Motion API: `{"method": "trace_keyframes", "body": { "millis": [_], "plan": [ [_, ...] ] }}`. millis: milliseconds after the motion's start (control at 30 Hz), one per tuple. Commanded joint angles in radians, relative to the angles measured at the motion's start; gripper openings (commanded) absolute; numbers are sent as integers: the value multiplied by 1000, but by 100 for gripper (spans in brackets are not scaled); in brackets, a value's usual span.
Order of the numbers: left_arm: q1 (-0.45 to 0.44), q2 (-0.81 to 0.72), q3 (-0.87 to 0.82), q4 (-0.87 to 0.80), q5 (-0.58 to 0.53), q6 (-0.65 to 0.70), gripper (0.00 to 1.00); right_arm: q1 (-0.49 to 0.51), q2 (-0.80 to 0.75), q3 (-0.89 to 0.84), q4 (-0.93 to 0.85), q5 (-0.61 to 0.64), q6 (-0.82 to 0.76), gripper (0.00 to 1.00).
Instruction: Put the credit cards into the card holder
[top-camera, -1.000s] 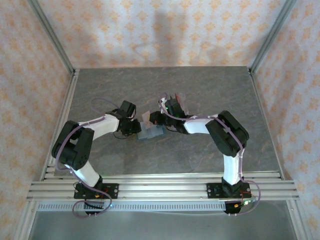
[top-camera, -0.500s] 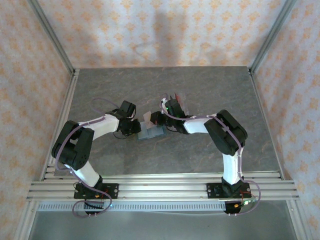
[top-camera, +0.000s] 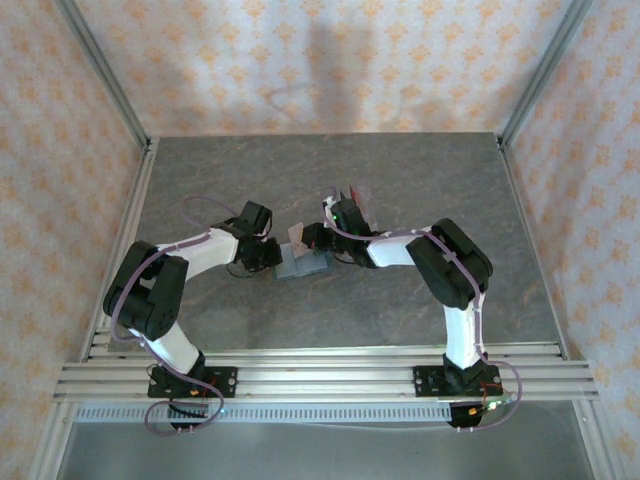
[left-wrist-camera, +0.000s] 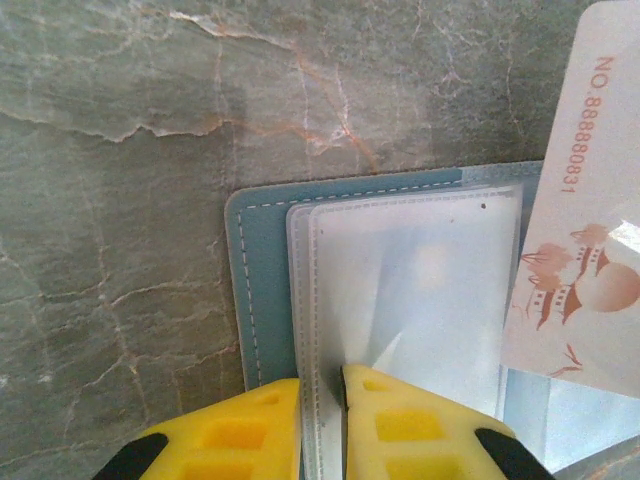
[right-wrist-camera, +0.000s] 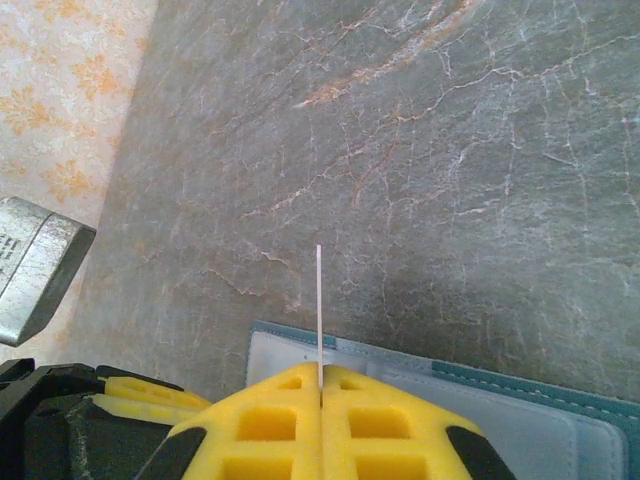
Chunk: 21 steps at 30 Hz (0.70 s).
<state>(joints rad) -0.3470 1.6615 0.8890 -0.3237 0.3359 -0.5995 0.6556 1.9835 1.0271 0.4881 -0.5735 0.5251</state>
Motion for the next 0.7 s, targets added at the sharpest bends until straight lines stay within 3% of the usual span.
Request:
{"method": "trace_keyframes", "body": {
  "millis": [0,667],
  "plan": [
    [-7,26,-28,-46,-24,24,17,-2,12,-4,55,-8,14,0],
    [-7,25,-27,-49,-24,22,17,-2,6,-27,89,-24,48,0]
  ]
}}
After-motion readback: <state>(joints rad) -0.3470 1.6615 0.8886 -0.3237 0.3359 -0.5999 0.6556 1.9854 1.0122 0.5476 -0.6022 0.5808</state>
